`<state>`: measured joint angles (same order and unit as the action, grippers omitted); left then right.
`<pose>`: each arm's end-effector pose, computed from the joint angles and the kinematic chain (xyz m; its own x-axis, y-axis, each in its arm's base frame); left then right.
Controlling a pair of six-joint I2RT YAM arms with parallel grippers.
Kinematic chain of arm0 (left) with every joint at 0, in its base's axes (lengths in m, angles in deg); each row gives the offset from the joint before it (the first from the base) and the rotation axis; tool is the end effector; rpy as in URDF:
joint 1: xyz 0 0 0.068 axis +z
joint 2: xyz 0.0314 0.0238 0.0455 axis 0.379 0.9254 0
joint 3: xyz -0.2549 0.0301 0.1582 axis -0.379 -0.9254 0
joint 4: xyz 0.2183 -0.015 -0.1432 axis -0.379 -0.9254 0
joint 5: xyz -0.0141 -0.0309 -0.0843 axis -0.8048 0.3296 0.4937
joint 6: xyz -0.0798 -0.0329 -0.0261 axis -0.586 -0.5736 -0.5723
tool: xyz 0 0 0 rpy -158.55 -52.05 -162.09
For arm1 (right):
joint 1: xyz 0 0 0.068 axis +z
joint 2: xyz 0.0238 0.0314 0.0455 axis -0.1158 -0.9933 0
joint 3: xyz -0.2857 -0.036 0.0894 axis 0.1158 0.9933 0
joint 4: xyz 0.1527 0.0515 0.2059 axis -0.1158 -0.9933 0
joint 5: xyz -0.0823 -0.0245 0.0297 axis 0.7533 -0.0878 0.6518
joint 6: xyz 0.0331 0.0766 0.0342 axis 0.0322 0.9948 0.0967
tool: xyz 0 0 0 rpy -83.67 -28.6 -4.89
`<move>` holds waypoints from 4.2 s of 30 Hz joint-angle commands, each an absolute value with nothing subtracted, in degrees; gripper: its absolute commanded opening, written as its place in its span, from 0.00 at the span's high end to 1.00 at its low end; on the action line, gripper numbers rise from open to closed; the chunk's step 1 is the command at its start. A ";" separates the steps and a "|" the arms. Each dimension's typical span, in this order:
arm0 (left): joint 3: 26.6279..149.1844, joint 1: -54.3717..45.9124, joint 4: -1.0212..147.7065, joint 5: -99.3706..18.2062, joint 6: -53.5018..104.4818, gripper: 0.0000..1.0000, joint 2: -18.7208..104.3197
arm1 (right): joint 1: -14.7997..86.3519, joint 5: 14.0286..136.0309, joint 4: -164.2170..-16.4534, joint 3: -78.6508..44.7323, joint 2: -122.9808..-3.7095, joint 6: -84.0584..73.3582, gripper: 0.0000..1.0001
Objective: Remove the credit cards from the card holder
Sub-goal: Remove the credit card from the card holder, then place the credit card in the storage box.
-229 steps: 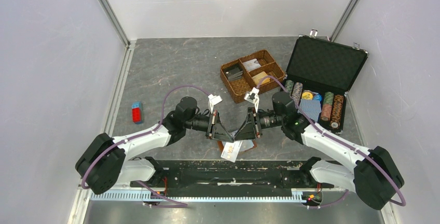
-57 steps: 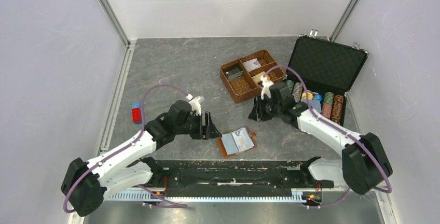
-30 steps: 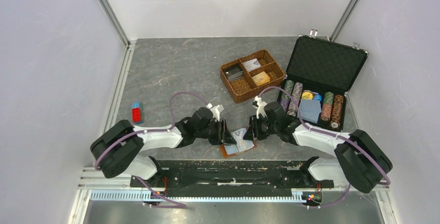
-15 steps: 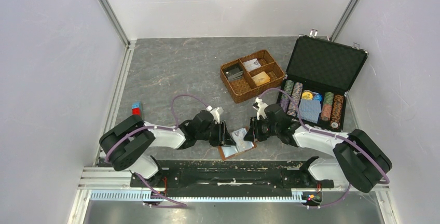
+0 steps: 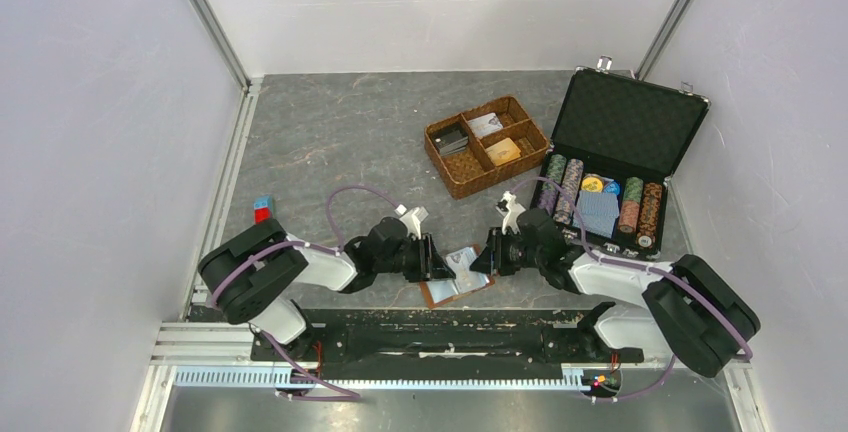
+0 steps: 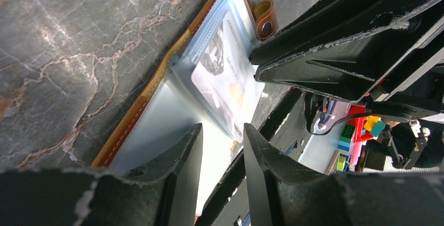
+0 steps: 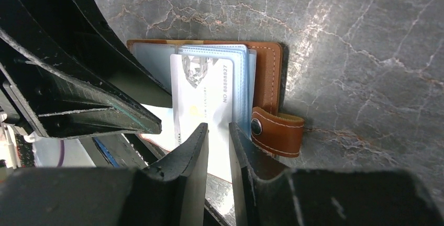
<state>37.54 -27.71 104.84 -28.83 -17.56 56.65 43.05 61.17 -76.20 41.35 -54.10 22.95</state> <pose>0.1653 -0.2397 0.1203 -0.9431 -0.0683 -0.3253 0.2302 0.5715 -0.7876 0.1692 0.1615 0.1301 -0.8774 0.0180 -0.4794 -0.3302 0.7021 0.6308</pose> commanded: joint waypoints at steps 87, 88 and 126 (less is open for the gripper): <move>35.53 -24.49 85.25 -24.59 -8.68 0.98 35.61 | 43.19 44.84 -81.38 31.60 -46.14 0.78 0.61; 35.38 -24.49 85.52 -23.70 -8.34 0.98 35.23 | 43.15 43.28 -81.77 30.87 -46.29 -0.13 0.60; 34.02 -24.41 90.22 -13.38 -8.55 0.98 29.68 | 41.12 18.07 -96.45 17.46 -66.72 -22.40 0.56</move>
<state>34.04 -24.67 87.21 -15.22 -9.91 30.55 41.28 20.35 -95.91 19.39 -66.01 -19.80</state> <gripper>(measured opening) 0.029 0.452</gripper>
